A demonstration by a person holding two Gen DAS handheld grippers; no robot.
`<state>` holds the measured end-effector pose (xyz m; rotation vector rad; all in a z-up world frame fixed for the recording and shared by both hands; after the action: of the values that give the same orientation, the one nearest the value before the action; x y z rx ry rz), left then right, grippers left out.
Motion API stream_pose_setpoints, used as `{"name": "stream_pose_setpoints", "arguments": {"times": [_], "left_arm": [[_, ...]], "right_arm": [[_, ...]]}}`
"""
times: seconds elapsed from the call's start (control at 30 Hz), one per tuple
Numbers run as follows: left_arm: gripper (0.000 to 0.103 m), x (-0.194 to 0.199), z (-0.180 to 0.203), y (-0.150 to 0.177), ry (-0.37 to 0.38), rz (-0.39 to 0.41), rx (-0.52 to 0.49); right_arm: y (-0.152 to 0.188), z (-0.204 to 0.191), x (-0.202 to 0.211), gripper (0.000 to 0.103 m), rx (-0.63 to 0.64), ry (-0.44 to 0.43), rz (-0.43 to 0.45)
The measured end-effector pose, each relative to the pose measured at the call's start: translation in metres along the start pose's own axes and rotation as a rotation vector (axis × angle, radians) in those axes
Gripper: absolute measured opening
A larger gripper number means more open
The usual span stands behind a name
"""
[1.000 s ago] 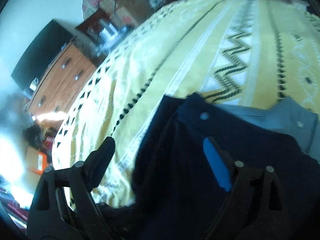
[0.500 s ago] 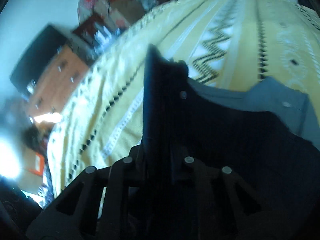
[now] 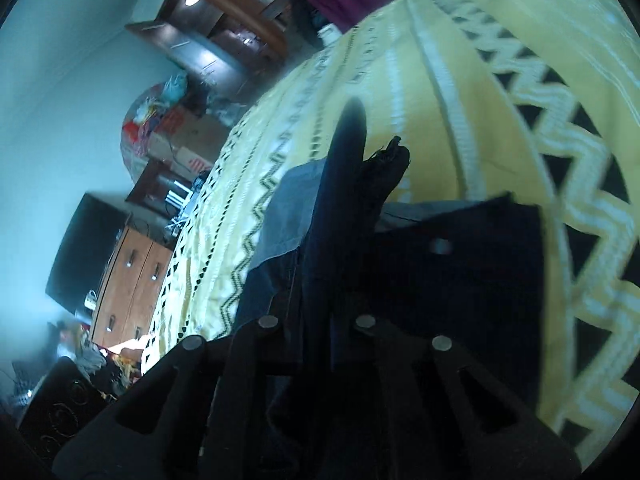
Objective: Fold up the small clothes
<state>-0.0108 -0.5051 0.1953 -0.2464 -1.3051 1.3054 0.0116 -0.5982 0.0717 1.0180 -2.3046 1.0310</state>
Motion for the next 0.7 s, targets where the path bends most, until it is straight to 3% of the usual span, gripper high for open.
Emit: {"name": "stream_pose_setpoints", "arguments": {"times": [0.17,0.3,0.37,0.47,0.57,0.6,0.67,0.7], "left_arm": [[0.011,-0.079,0.024,0.017,0.047,-0.146,0.023],[0.013,-0.133,0.030,0.040,0.005,-0.260,-0.010],[0.013,-0.142,0.028,0.044,0.005,-0.267,-0.011],[0.015,-0.146,0.026,0.038,0.011,-0.281,-0.015],[0.015,-0.142,0.038,0.036,0.012,-0.299,-0.039],[0.015,-0.131,0.043,0.037,0.017,-0.300,-0.050],[0.016,-0.096,0.047,0.042,0.033,-0.270,-0.068],[0.016,-0.073,0.051,0.045,0.035,-0.239,-0.081]], "right_arm": [[0.014,0.085,-0.008,0.007,-0.139,0.034,-0.056],[0.030,0.115,-0.016,0.007,-0.193,0.001,-0.066],[0.033,0.124,-0.020,0.006,-0.213,-0.028,-0.063],[0.033,0.128,-0.025,0.008,-0.228,-0.059,-0.062],[0.040,0.129,-0.020,0.017,-0.309,-0.124,-0.100],[0.043,0.125,-0.015,0.020,-0.304,-0.118,-0.115],[0.055,0.112,-0.003,0.036,-0.264,-0.101,-0.146],[0.064,0.103,0.004,0.038,-0.238,-0.088,-0.163]]}}
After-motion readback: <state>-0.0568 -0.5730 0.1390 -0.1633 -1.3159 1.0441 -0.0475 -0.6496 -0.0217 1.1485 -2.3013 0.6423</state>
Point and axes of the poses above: each gripper's, at about its wrist camera, not at the fingertips, and x roughly against the way its jaws point, z to its right, y to its underside, the point moved 3 cm from there along -x, roughly the way its jaws point, and after that the axes turned 4 degrees about y, right-handed, at the moved point
